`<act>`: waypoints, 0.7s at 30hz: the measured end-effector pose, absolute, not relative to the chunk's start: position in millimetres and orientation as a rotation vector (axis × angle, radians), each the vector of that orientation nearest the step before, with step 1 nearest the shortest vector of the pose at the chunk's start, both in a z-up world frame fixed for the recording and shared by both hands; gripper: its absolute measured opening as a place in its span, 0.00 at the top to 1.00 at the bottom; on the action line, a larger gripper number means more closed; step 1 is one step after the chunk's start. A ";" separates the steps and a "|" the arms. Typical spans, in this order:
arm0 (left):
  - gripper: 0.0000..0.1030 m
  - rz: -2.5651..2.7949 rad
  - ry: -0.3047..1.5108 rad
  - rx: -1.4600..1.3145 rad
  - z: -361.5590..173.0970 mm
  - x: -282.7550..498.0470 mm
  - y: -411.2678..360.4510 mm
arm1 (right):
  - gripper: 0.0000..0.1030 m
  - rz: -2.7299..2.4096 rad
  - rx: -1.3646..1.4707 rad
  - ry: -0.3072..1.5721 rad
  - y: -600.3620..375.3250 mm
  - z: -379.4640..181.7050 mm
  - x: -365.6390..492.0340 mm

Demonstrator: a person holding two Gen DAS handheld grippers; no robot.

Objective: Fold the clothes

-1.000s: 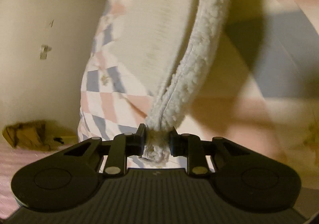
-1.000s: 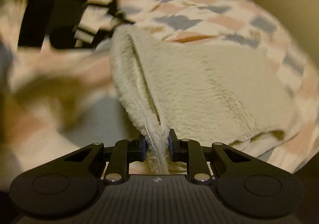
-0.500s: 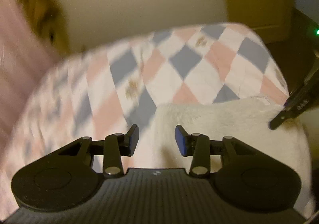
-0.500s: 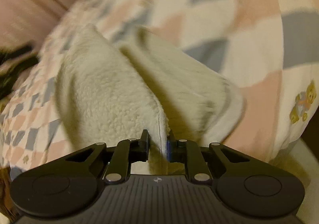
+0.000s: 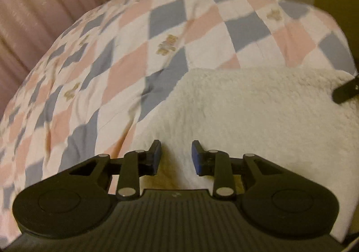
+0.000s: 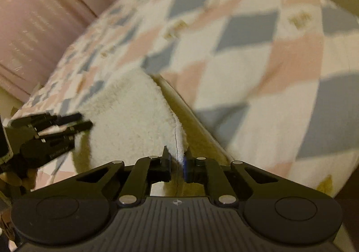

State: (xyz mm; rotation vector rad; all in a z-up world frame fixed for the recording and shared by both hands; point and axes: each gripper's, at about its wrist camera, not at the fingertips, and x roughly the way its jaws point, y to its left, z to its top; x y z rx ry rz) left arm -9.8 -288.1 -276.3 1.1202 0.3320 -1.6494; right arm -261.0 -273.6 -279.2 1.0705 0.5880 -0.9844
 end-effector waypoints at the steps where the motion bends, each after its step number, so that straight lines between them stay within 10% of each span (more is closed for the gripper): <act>1: 0.74 -1.658 0.313 1.144 -283.4 -17.6 -295.1 | 0.92 -0.996 1.072 0.595 -272.7 -283.8 -261.6; 21: 0.75 -1.823 0.140 1.255 -324.3 -48.6 -357.3 | 0.93 -1.211 1.035 0.586 -254.1 -314.0 -270.7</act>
